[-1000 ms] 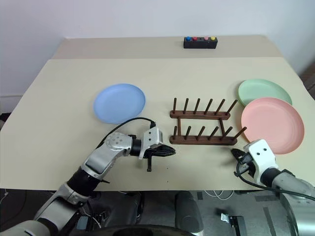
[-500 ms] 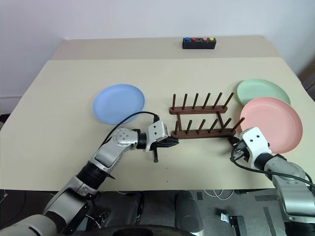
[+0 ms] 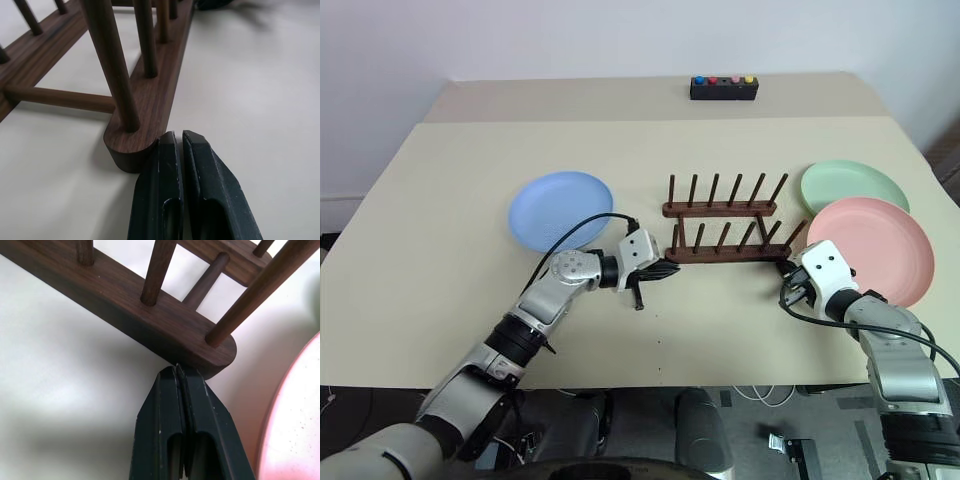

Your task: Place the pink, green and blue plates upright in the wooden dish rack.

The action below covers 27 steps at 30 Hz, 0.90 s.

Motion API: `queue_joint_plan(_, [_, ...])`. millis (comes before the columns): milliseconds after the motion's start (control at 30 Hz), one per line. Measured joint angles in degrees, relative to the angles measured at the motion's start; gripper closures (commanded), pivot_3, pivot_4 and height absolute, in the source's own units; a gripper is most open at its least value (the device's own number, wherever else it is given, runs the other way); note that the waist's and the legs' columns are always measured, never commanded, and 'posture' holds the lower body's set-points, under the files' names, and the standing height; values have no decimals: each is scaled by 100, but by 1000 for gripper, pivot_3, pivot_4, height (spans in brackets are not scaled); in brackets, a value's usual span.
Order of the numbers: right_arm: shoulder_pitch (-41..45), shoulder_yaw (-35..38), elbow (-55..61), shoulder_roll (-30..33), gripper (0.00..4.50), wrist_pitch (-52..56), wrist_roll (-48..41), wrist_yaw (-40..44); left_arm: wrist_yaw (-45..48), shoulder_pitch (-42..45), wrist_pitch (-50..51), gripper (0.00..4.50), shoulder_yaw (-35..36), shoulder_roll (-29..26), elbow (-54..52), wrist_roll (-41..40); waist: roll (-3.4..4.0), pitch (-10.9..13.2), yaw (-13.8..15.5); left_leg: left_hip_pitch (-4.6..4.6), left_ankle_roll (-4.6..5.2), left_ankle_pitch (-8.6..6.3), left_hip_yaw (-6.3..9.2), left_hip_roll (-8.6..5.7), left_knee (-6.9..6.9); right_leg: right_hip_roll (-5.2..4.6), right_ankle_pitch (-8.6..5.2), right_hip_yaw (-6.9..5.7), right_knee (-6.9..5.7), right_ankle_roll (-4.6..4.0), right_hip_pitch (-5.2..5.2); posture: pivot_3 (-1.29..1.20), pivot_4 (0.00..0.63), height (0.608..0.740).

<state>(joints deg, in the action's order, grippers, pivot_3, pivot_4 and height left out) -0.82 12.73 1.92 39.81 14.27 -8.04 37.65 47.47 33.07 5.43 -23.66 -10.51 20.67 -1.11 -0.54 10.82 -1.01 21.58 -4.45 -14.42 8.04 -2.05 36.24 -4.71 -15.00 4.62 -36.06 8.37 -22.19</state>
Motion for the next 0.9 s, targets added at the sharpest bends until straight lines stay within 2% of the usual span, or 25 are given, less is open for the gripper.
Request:
queue_joint_plan(267, [-129, 39, 49, 8, 4500, -97, -10, 47, -17, 39, -92, 4305, 24, -1, 90, 20, 0, 0, 10, 0, 0, 0, 1, 0, -3, 0, 0, 0, -1, 0, -1, 0, 150, 740])
queue_joint_plan(433, [-875, 362, 699, 192, 4500, 111, -330, 378, 274, -160, 169, 4305, 114, -140, -259, -189, 0, 0, 17, 2, 0, -1, 2, 0, -15, 0, -3, 0, 1, 2, -4, 0, 150, 740])
queue_joint_plan(533, [-1347, 659, 1207, 228, 3700, 480, -680, 593, 586, -396, 455, 4349, 132, -321, -710, -333, 4, 1, 5, 6, 1, -1, 1, 0, -16, 0, -3, 2, 0, 1, -10, 0, 150, 740])
queue_joint_plan(633, [-1690, 1193, 1748, 345, 2293, 920, -1006, 669, 922, -732, 675, 4349, 129, -569, -1239, -489, 5, 2, 2, 8, 1, -1, 1, 0, -12, 0, -3, 2, 0, 1, -12, 0, 150, 740])
queue_joint_plan(733, [-1722, 1601, 2021, 448, 676, 1078, -971, 500, 1259, -939, 818, 4349, 161, -815, -1711, -764, 0, 4, 21, 9, 1, -1, 0, 1, -7, 0, -13, 1, 1, -17, -10, 0, 150, 740])
queue_joint_plan(767, [-1723, 1657, 2042, 463, 316, 1096, -889, 414, 1381, -999, 847, 4349, 180, -901, -1869, -866, 1, 4, 23, 9, 1, -1, 0, 1, -8, 0, -13, 1, 1, -18, -10, 0, 150, 740])
queue_joint_plan(900, [-1558, 1556, 1927, 484, 316, 1184, -560, 106, 1632, -1084, 926, 4349, 217, -1075, -2218, -1101, 1, 4, 28, 13, 1, -1, 0, 1, -8, -1, -13, 1, 5, -19, -11, 0, 150, 740])
